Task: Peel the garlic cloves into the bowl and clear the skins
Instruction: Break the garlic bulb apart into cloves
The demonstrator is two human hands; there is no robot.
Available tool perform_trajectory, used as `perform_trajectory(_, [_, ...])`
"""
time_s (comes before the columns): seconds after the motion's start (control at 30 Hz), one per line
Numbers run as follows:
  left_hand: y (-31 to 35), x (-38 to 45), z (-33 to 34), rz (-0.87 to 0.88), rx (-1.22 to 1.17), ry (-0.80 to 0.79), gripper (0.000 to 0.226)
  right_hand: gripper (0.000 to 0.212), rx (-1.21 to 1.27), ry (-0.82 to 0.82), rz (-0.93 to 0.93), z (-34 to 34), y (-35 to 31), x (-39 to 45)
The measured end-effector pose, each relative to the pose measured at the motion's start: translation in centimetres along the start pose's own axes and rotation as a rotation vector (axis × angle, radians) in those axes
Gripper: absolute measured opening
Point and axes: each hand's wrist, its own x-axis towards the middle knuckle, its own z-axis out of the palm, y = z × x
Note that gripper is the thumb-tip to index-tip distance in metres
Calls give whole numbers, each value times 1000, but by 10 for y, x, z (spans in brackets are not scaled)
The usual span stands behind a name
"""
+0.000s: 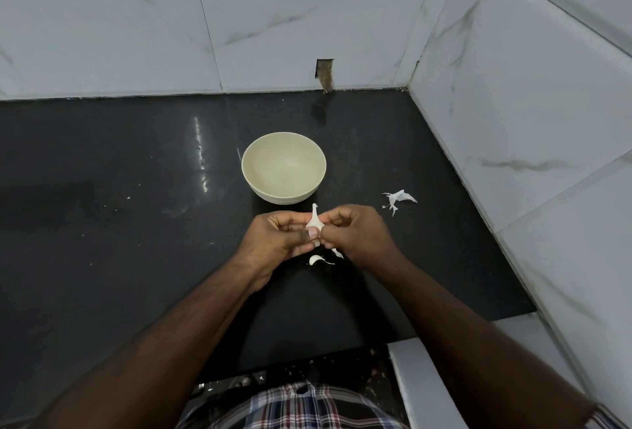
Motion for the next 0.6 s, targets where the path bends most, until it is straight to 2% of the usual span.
perform_trajectory(0.1, [1,-1,-4,-13,3,-38,23,24,251,-149,82,-11,0,-1])
perform_trajectory(0.2, [2,-2,-5,-21,24,-59,24,27,263,-201,58,-13,-2,-4])
perform_trajectory(0.4, [4,-2,0,12,79,-37,25,16,133,-59,54,-5,-4,-1])
perform_trajectory(0.5, [3,-2,3,28,95,-21,27,24,85,-13,68,-3,-6,0])
perform_trajectory(0.6, [2,-1,5,27,103,-26,28,21,68,30,75,-2,-7,2])
